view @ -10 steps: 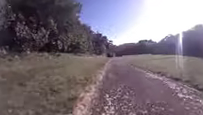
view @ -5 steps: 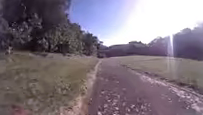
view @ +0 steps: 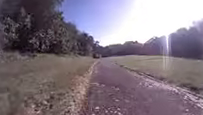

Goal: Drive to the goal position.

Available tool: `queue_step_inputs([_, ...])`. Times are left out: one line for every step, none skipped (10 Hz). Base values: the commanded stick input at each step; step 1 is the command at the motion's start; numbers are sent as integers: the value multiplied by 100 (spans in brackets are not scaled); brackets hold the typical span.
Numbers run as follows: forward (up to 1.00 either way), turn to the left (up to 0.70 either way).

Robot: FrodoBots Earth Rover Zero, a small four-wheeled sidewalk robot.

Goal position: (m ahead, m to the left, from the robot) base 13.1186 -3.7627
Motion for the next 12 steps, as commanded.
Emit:
queue_step_inputs([100, 0])
queue_step_inputs([100, 0])
queue_step_inputs([100, 0])
queue_step_inputs([100, 0])
queue_step_inputs([100, 0])
queue_step_inputs([100, 0])
queue_step_inputs([100, 0])
queue_step_inputs([100, 0])
queue_step_inputs([100, 0])
queue_step_inputs([100, 0])
queue_step_inputs([100, 0])
queue_step_inputs([100, 0])
